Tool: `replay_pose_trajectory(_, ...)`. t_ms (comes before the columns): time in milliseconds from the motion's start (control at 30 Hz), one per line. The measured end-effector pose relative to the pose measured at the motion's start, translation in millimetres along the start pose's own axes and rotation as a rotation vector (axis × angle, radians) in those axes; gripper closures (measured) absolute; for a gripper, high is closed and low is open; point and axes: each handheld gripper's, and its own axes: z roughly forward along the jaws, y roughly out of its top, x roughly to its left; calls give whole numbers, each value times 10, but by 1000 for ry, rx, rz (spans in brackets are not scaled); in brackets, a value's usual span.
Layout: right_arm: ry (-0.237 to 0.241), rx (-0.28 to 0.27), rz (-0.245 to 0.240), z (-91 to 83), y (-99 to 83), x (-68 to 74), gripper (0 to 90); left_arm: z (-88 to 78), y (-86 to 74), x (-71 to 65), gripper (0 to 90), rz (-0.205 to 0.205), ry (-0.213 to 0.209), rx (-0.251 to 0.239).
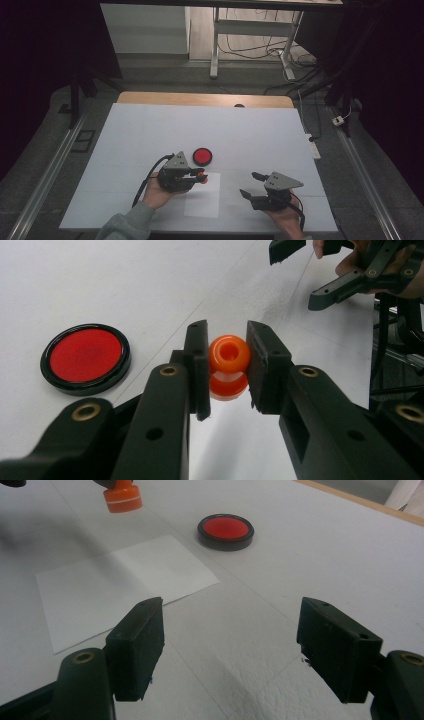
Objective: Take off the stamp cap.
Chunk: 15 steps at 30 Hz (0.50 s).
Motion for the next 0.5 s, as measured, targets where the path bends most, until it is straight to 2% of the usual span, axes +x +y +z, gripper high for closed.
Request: replay_pose_trajectory(500,35,7,-17,150,36,126,271,-3,11,18,721,-4,-9,-4)
